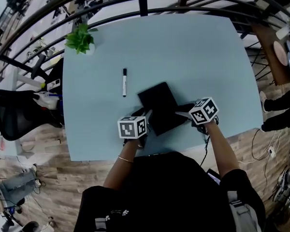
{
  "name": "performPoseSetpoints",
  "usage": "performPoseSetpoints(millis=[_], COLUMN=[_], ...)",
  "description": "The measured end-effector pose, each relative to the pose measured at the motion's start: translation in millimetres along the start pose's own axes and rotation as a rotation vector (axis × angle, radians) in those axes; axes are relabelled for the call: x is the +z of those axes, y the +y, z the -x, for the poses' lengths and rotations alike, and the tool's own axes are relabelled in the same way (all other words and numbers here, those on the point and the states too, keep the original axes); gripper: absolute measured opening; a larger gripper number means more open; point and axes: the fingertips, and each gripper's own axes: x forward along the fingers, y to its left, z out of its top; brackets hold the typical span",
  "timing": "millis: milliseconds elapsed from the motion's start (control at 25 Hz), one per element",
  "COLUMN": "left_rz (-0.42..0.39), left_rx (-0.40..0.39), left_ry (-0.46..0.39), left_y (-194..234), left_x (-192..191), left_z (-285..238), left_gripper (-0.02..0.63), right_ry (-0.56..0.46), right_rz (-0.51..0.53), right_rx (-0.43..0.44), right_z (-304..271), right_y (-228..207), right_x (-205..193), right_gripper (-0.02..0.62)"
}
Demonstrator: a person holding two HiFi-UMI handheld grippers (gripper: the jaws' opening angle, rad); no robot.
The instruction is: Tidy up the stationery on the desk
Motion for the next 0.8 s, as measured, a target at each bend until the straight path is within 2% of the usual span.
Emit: performPoseSetpoints(millis=[360, 800], left_rz=[-0.055, -0.098], left_rx=[0.025, 0.026], left_ry=[-0.003, 0.004], left_y=[15.3, 15.2], left_x=[14.3, 15.4], left_z=[-2.5, -2.9], left_gripper=[0.156, 0.156], right_ry=[-0.033, -0.061], right_rz=[-0.048, -0.059], right_rx=[0.007, -0.020], right_z=[-12.4, -13.1], right_y=[26.1, 28.6], right_x=[-8.2, -8.2], right_gripper=[0.132, 0.132])
